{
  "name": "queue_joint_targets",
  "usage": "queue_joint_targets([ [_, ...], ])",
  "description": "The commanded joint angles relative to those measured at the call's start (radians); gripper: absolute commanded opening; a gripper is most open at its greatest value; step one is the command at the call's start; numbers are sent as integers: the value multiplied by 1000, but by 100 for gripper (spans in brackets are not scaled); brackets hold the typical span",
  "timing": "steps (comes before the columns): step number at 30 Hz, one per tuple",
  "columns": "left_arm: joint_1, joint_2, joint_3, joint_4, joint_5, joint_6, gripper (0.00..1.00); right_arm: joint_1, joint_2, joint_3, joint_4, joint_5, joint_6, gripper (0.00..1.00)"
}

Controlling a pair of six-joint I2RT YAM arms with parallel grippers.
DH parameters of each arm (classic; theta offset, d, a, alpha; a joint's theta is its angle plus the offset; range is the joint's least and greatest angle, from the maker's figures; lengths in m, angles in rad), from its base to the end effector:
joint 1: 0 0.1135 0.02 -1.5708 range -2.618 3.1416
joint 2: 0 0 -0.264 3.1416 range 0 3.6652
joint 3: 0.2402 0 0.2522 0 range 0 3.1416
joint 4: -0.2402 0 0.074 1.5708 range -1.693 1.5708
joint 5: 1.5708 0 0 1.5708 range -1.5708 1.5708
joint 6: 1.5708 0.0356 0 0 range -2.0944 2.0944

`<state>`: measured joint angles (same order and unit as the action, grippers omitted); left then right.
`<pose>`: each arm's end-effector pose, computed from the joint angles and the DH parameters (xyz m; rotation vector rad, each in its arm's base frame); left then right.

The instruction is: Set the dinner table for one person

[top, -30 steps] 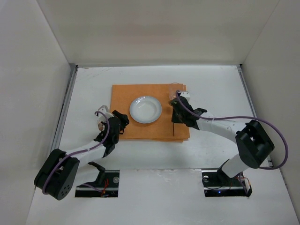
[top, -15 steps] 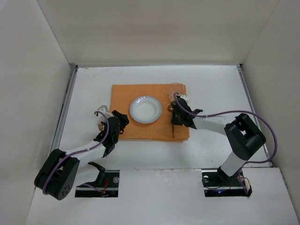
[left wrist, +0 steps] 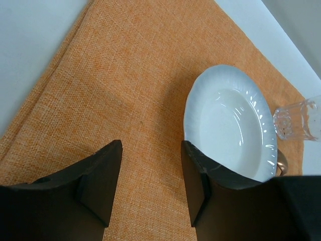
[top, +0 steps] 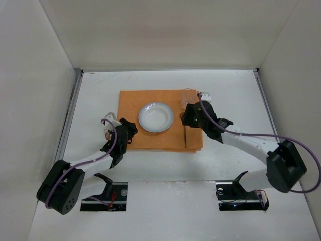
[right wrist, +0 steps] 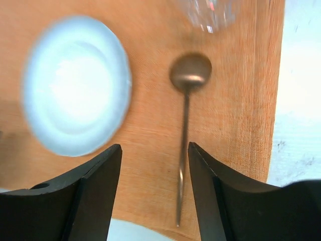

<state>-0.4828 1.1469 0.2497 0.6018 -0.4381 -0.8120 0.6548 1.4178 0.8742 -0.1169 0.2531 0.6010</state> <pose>0.1954 -0.0854 0.1692 -0.6015 1.7671 -0.4960 0.2482 0.1793 0.2325 0.0790 2.2368 0.4122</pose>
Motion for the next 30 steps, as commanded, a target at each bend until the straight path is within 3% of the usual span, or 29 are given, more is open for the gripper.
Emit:
queue_joint_targets([
  [1,-1,-23,45,27,-37,42,46,-1,-115,-59,106,37,-26,61],
  [2,-6,-13,54,24,-57,59,45,-1,-134,-84,138,35,-23,55],
  [4,-13,-15,77,-17,-94,86,43,-2,-158,-121,195,25,-10,33],
  [6,-23,-54,112,-113,-122,111,31,-1,-161,-141,236,21,-3,16],
  [7,-26,-87,134,-182,-128,128,22,-1,-161,-149,256,28,-3,14],
  [9,-30,-159,177,-351,-146,145,13,9,-157,-165,310,29,-7,14],
  [12,-24,-283,221,-650,-220,146,11,12,-146,-198,402,21,-18,18],
  [18,48,-407,255,-1110,-264,54,23,12,-166,-268,487,-27,9,26],
  [25,71,-274,301,-1247,-199,-15,24,13,-143,-287,503,-49,37,29],
  [30,80,-176,321,-1241,-183,-10,25,13,-154,-296,507,-51,37,30],
])
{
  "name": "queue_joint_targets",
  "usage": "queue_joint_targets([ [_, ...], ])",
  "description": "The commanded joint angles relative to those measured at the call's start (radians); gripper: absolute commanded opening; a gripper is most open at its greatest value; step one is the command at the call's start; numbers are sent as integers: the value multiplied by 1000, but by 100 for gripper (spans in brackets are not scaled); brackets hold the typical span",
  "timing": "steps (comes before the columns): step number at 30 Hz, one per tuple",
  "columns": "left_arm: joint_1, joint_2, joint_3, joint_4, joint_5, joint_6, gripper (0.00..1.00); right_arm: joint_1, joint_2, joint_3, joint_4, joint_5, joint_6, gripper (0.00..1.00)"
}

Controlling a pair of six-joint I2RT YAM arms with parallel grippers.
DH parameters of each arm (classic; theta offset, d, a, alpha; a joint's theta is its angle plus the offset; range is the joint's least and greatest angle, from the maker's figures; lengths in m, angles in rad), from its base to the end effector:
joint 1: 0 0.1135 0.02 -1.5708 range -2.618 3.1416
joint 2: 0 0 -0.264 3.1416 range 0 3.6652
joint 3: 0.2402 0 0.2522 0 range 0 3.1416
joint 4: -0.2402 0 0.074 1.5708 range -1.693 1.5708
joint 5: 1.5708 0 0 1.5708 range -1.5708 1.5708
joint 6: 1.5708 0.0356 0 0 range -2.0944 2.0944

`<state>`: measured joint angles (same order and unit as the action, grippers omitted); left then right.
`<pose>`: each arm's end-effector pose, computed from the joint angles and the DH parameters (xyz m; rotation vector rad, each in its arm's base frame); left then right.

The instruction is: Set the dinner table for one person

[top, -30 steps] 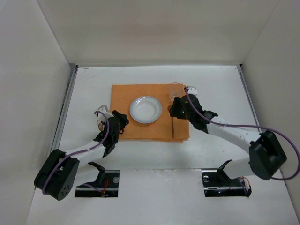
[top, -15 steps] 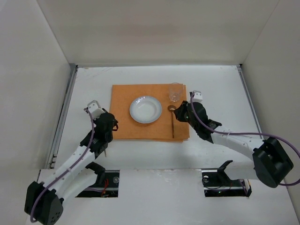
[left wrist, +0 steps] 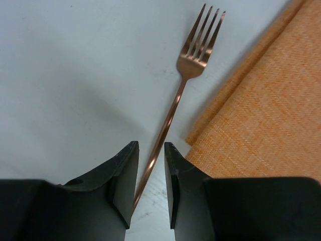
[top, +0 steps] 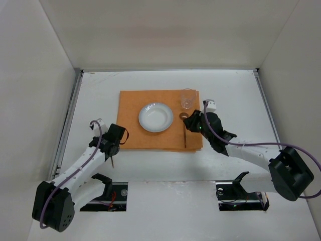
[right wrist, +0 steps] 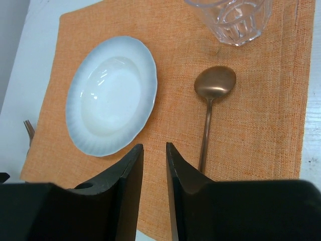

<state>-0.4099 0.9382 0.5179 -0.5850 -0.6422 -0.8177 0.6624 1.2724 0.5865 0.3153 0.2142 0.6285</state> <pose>0.1616 -0.0470 0.1947 -0.6878 2.2216 0.2420 0.2186 0.1609 0.2177 0.1123 1.9852 0.6460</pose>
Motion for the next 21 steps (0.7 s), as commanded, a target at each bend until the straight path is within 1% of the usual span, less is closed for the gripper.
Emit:
queue_joint_targets([
  [1,13,51,51,-49,29,-3,25,6,-10,-8,74,-13,11,31],
  [11,53,120,22,62,108,20,25,7,-8,-1,73,-12,-6,33],
  [21,75,183,28,56,113,12,26,7,-11,-1,64,-16,-6,33],
])
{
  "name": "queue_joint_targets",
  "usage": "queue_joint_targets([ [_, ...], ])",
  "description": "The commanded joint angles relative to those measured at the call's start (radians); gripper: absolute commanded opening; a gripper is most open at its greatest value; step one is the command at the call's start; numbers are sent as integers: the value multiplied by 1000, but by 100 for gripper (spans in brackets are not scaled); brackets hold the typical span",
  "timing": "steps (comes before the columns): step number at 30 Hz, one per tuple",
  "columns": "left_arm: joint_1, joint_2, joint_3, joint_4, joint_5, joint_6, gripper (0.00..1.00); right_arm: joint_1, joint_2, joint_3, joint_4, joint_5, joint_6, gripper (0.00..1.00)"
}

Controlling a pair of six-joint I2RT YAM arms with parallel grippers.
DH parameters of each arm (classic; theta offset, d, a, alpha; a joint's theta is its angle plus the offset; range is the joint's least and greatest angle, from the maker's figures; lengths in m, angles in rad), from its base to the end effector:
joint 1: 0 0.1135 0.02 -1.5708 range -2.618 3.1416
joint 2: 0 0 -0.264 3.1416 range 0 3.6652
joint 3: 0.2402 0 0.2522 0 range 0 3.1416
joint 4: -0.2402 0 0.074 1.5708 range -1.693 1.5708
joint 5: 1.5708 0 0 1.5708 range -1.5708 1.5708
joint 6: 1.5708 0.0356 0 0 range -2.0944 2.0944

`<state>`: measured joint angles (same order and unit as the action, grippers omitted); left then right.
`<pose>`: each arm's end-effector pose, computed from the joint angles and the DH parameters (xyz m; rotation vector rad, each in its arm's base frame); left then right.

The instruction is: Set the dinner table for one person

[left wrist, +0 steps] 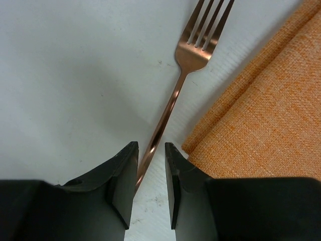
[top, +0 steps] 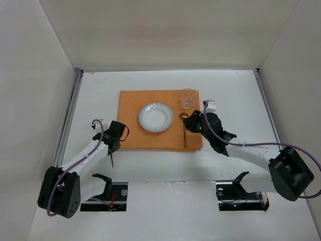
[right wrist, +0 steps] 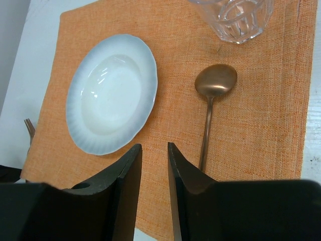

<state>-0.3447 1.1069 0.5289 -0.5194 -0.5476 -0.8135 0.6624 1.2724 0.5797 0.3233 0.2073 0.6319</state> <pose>0.1827 -0.0459 0.1731 -0.7288 2.3392 0.2519 0.2180 0.1607 0.2163 0.1112 1.9863 0.6550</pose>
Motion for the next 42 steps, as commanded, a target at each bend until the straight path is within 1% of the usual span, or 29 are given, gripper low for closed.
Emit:
queue_joint_targets([
  [1,10,25,19,-10,18,7,27,7,-18,6,57,-6,-11,33],
  [5,23,57,11,1,29,2,28,7,-25,0,57,-8,-8,33],
  [9,28,68,2,27,38,7,28,7,-25,-1,62,-8,-11,33],
  [12,39,67,0,29,38,10,25,7,-19,3,57,-8,-11,33],
  [16,40,106,9,10,29,-6,22,6,-39,-3,53,-6,-14,34],
  [22,36,105,8,1,29,-24,22,-1,-61,-12,51,0,-14,34],
  [27,22,102,-20,18,32,-71,13,-2,-62,-12,53,0,-14,34],
  [30,20,59,-53,39,35,-95,9,-2,-62,-12,51,0,-14,34],
  [34,19,-44,-56,12,38,-99,7,-2,-51,-11,54,-2,-14,34],
  [39,33,-159,-23,-106,87,-96,3,-8,-41,-11,57,-6,-11,35],
  [42,8,-240,22,-189,94,-61,3,-8,-38,-9,57,-8,-11,35],
])
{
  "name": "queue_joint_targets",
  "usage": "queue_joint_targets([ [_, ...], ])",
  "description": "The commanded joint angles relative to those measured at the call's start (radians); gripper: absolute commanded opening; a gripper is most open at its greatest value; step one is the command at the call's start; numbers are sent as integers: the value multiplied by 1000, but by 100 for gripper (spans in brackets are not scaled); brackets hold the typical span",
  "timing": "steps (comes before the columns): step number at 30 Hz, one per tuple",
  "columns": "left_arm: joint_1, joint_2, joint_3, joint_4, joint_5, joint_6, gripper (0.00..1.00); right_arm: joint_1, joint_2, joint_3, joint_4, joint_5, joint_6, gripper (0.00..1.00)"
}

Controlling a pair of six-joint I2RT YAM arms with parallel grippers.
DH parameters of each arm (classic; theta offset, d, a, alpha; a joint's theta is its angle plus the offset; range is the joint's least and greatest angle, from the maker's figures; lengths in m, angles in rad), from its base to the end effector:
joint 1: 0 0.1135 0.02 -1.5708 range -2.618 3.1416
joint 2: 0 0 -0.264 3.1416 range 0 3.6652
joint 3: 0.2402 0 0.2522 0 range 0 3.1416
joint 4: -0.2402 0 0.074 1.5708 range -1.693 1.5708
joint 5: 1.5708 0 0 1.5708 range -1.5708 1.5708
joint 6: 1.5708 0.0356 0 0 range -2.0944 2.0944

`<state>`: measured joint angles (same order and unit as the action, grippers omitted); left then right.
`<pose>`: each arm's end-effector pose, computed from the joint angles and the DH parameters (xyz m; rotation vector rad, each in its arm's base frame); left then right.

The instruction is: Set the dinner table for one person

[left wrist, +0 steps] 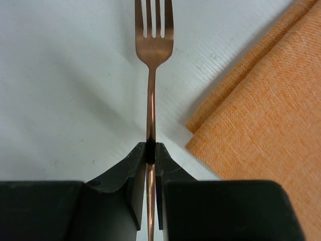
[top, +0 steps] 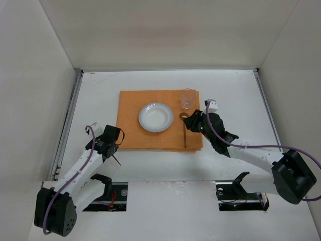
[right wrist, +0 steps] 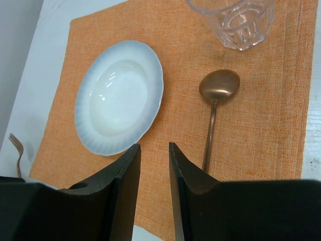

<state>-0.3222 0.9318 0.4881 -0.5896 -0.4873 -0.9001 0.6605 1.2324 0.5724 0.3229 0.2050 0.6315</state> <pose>0.1604 -0.0360 0.1839 -0.8519 2.2818 0.1107 0.2140 0.1571 0.2237 0.1142 1.9559 0.6737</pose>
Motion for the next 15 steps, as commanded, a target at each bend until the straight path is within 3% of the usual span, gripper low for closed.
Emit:
queue_joint_targets([
  [1,-25,-89,82,-148,29,42,2,-6,2,-2,59,-6,-9,35],
  [4,-80,-125,153,-196,27,62,2,-8,2,-3,61,-7,-6,35],
  [7,-143,-55,231,-181,33,139,4,-5,-4,-5,62,-9,-7,35],
  [12,-251,165,365,11,-3,341,5,-2,-1,-5,65,-13,-1,35],
  [15,-254,298,414,134,-8,452,6,-8,-5,-9,65,-10,0,35],
])
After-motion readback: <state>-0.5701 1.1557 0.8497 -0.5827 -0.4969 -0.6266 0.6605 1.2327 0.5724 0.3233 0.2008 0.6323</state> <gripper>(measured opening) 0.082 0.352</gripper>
